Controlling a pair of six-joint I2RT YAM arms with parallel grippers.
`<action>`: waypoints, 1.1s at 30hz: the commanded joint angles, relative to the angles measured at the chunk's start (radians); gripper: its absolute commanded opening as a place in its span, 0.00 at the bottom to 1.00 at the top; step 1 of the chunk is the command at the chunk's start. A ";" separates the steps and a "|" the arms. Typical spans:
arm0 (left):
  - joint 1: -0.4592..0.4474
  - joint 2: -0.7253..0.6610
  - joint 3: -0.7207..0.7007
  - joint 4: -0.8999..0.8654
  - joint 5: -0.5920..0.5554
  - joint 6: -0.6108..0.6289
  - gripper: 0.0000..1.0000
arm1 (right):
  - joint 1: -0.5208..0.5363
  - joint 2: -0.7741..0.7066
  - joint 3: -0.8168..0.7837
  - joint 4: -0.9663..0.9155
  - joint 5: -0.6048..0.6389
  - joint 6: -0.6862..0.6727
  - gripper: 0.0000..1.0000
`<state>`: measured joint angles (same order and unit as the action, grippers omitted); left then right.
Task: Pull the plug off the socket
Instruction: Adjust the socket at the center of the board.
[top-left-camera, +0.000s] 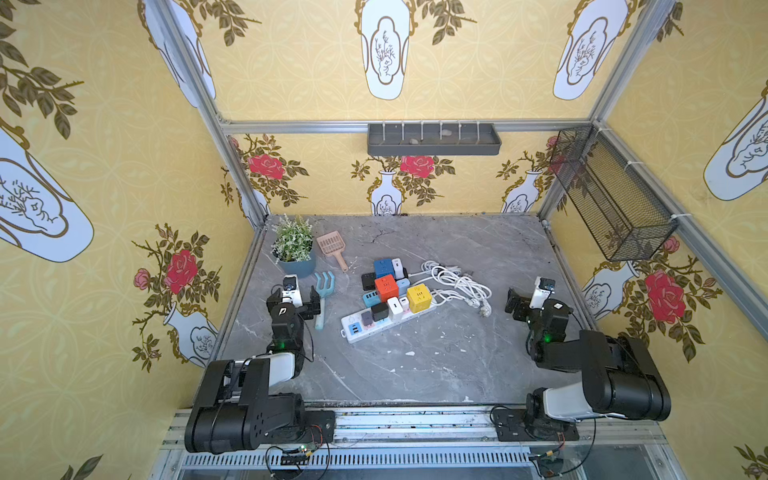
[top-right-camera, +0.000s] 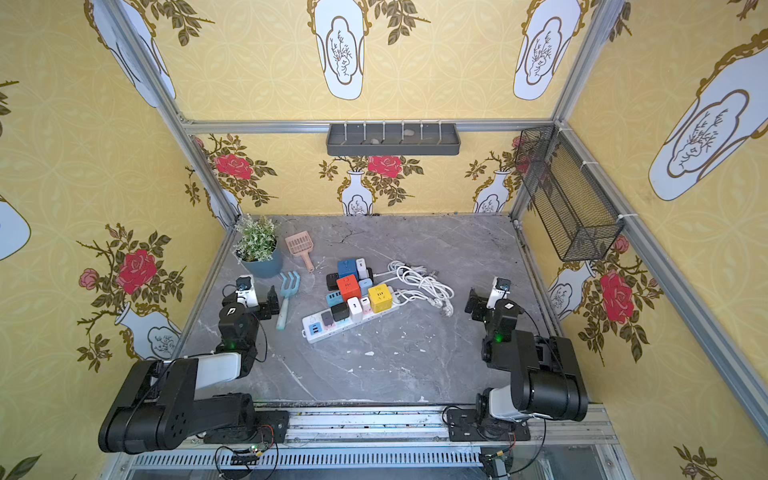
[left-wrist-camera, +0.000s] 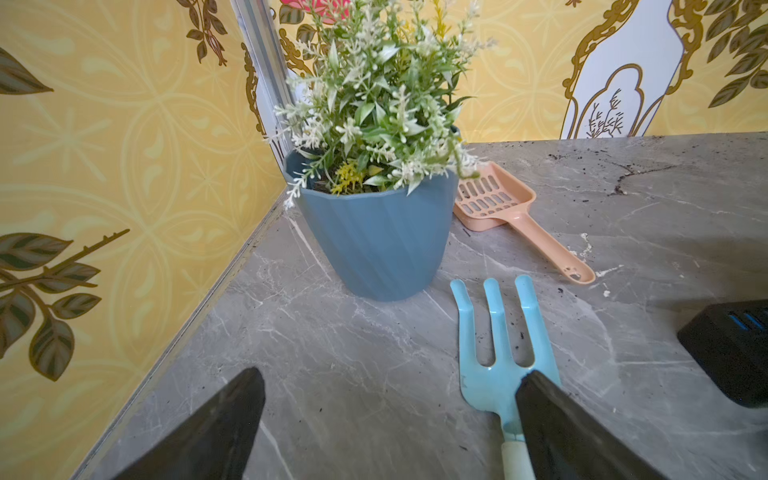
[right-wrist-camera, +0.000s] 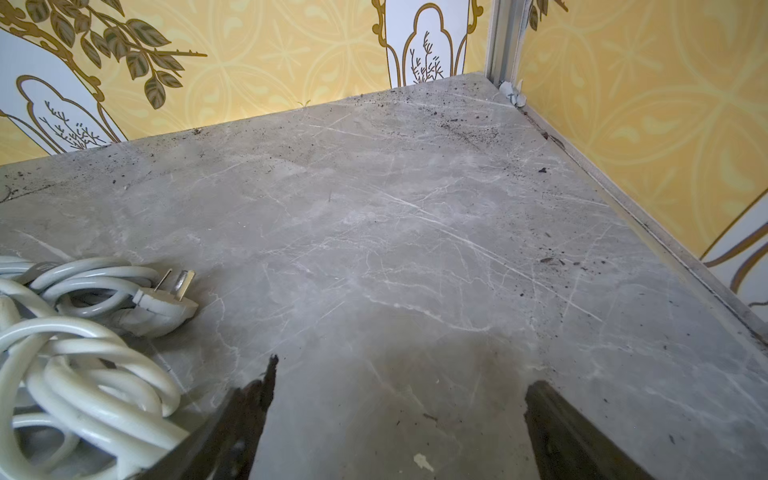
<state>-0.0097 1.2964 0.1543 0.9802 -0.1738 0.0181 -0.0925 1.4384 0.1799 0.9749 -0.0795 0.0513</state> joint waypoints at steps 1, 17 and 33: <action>0.000 0.002 -0.003 0.028 -0.001 0.004 1.00 | 0.000 -0.001 0.001 0.059 -0.005 0.003 0.98; -0.001 0.003 -0.003 0.028 -0.001 0.001 1.00 | -0.001 -0.001 0.001 0.056 -0.005 0.004 0.98; -0.207 -0.433 0.169 -0.396 -0.263 0.048 1.00 | 0.084 -0.379 0.472 -0.664 0.114 0.111 0.98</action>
<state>-0.1871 0.9085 0.2703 0.7216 -0.3416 0.0631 -0.0307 1.0897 0.5289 0.5110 0.0097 0.0944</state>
